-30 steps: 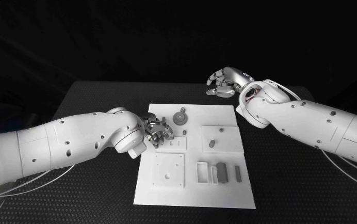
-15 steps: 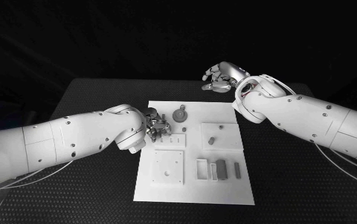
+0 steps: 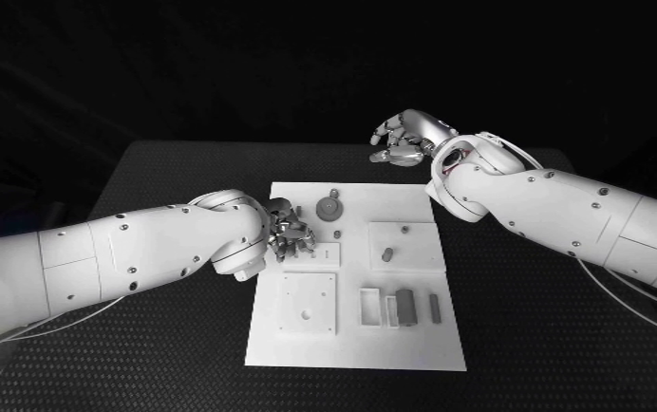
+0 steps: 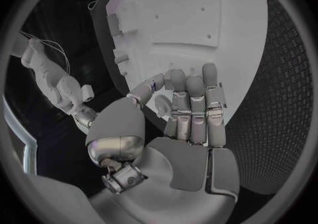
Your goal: Assemble the parts on the task board
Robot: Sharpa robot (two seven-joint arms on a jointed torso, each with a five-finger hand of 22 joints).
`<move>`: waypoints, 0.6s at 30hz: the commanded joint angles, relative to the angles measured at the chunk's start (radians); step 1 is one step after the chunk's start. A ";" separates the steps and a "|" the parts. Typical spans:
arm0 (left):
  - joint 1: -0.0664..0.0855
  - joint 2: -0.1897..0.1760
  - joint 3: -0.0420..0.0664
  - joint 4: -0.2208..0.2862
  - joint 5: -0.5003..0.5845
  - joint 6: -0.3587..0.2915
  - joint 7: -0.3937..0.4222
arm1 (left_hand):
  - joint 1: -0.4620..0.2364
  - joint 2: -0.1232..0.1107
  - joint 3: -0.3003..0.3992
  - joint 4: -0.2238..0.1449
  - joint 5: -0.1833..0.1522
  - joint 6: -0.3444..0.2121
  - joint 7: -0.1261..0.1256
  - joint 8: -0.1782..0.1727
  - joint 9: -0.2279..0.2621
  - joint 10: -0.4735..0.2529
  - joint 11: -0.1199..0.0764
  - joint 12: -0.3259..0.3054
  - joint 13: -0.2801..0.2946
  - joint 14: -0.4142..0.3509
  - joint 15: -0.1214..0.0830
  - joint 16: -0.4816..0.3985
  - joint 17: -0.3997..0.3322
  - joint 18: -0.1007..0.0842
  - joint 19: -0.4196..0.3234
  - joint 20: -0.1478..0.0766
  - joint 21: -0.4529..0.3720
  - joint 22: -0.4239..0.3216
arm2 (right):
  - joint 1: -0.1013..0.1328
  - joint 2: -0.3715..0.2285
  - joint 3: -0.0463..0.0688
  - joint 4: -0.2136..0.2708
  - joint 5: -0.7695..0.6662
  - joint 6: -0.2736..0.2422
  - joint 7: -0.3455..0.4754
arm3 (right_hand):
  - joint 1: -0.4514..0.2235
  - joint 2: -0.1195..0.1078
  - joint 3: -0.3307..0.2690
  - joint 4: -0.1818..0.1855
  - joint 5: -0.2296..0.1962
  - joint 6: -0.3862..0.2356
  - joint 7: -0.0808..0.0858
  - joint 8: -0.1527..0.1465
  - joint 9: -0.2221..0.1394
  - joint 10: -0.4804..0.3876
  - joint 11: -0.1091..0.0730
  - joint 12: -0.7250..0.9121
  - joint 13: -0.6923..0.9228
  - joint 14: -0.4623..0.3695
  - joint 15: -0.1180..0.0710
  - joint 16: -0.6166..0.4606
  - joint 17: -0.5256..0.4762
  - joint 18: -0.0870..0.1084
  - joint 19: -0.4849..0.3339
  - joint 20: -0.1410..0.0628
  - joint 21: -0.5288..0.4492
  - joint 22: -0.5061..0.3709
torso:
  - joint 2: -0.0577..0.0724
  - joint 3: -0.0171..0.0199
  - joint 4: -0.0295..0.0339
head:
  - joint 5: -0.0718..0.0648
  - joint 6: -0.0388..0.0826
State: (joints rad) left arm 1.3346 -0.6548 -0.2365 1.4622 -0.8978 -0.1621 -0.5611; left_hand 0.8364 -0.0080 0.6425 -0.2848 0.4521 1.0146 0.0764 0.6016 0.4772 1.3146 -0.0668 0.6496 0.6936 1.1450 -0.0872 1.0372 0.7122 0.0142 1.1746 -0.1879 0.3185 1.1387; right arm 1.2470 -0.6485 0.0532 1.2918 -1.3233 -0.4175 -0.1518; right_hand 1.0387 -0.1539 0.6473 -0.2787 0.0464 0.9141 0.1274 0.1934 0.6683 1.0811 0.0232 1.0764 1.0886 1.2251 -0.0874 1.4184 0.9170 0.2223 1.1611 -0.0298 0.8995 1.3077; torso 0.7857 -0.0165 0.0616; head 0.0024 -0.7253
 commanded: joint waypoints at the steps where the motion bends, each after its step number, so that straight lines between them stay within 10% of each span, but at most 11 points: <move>1: 0.001 0.003 0.000 0.008 -0.020 0.038 -0.016 | 0.006 0.017 0.010 0.002 0.001 0.080 -0.077 0.101 0.208 -0.006 -0.006 0.006 -0.002 -0.005 -0.004 0.005 -0.003 -0.013 0.003 0.001 0.002 0.002 | 0.001 0.002 0.001 -0.001 0.001 0.020 0.004 | -0.001 0.013 0.001 -0.007 0.004 0.007 0.005 0.002 -0.001 -0.002 -0.004 0.000 -0.001 -0.002 -0.001 -0.001 -0.001 0.039 -0.005 0.000 -0.003 0.018 | 0.000 0.0012 0.0003 | -0.002 -0.002; 18: 0.000 0.019 0.000 0.006 -0.080 0.076 -0.042 | -0.002 0.025 0.015 0.002 -0.010 0.075 -0.076 0.101 0.219 -0.012 -0.005 0.016 -0.007 -0.008 -0.007 0.019 -0.029 -0.014 0.003 -0.002 0.003 0.016 | 0.001 0.003 0.001 0.004 -0.001 0.030 0.001 | 0.000 0.014 0.000 -0.008 0.004 0.010 0.004 0.004 0.000 -0.002 -0.005 0.000 -0.002 -0.002 -0.002 0.000 -0.001 0.039 -0.005 0.000 -0.002 0.018 | -0.001 0.0002 0.0019 | -0.002 -0.003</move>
State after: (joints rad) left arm 1.3344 -0.6384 -0.2366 1.4677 -0.9590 -0.1103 -0.5937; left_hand 0.8273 0.0015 0.6483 -0.2860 0.4443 1.0136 0.0755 0.6072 0.4773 1.3143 -0.0666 0.6620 0.6883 1.1413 -0.0909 1.0527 0.6838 0.0143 1.1743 -0.1875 0.3185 1.1541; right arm 1.2471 -0.6466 0.0532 1.2947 -1.3229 -0.4024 -0.1538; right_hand 1.0427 -0.1500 0.6501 -0.2814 0.0464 0.9177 0.1268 0.1935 0.6683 1.0811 0.0232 1.0764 1.0887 1.2253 -0.0873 1.4185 0.9171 0.2223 1.1611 -0.0298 0.8995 1.3077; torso 0.7851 -0.0151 0.0639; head 0.0001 -0.7295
